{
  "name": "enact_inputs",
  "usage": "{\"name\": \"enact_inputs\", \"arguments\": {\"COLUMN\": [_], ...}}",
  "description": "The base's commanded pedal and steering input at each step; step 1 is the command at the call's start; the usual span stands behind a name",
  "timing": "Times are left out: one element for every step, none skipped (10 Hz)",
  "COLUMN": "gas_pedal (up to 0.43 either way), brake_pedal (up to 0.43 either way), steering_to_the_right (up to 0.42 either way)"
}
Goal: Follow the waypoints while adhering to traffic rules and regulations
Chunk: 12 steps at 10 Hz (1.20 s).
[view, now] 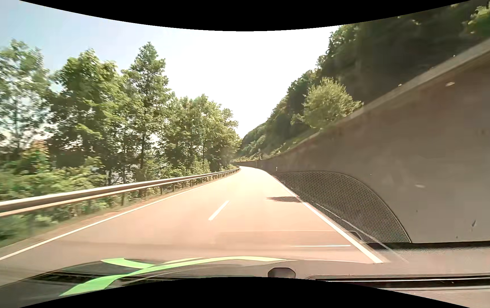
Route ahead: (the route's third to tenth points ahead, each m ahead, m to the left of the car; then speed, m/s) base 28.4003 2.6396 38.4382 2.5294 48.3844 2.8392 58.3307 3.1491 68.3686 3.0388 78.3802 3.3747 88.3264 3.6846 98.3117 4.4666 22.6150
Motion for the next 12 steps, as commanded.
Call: {"name": "enact_inputs", "arguments": {"gas_pedal": [0.220, 0.197, 0.189, 0.189, 0.189, 0.157, 0.157, 0.157, 0.157, 0.157, 0.157, 0.169], "brake_pedal": [0.000, 0.000, 0.000, 0.000, 0.000, 0.000, 0.000, 0.000, 0.000, 0.000, 0.000, 0.000], "steering_to_the_right": [0.000, 0.000, 0.000, -0.001, -0.001, -0.001, -0.001, -0.001, -0.001, -0.001, -0.001, -0.001]}}
